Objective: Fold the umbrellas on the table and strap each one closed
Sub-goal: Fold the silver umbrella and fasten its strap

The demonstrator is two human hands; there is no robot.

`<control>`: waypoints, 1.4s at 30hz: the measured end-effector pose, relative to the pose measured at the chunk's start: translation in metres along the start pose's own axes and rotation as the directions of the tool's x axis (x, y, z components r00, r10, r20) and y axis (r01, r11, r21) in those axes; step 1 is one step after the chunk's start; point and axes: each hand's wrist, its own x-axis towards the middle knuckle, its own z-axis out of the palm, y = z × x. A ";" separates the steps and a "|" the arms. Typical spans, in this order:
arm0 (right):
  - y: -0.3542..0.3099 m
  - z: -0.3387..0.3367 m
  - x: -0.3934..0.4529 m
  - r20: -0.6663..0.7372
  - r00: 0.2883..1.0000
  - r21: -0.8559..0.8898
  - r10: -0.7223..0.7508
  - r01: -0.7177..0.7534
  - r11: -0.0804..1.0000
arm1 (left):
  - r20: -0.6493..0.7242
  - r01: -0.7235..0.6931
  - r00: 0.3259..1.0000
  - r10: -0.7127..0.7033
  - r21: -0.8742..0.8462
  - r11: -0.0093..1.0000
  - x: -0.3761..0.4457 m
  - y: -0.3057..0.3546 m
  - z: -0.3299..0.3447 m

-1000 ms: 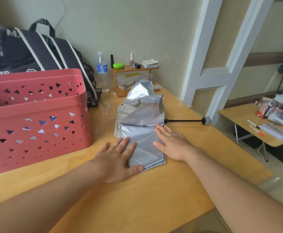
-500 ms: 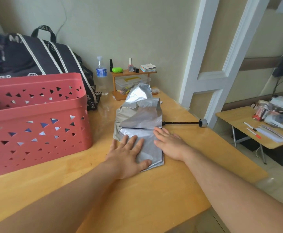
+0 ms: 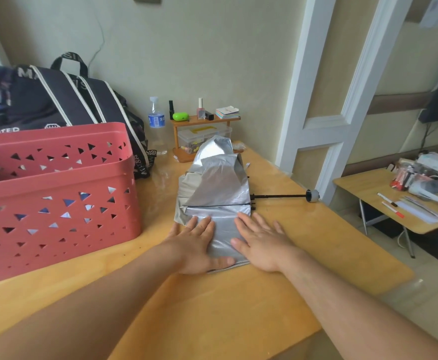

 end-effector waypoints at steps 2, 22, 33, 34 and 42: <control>-0.004 0.001 0.001 -0.017 1.000 -0.005 -0.001 0.001 1.000 | -0.094 0.011 0.995 -0.018 -0.079 0.997 -0.002 -0.005 -0.024; 0.003 0.000 -0.002 -0.090 0.995 0.189 -0.029 0.046 0.981 | -0.623 -0.394 0.664 -0.413 -0.761 0.516 0.030 -0.023 -0.109; -0.013 -0.095 0.040 -0.475 0.861 0.649 0.184 0.202 0.733 | -0.736 -0.408 0.607 -0.301 -0.613 0.677 0.017 0.000 -0.103; -0.016 -0.096 0.046 -0.457 0.867 0.697 0.196 0.213 0.685 | -0.740 -0.409 0.604 -0.295 -0.606 0.683 0.017 0.000 -0.103; -0.006 -0.086 0.046 -0.432 0.835 0.853 0.340 0.256 0.454 | -0.747 -0.380 0.554 -0.369 -0.621 0.686 0.013 -0.007 -0.098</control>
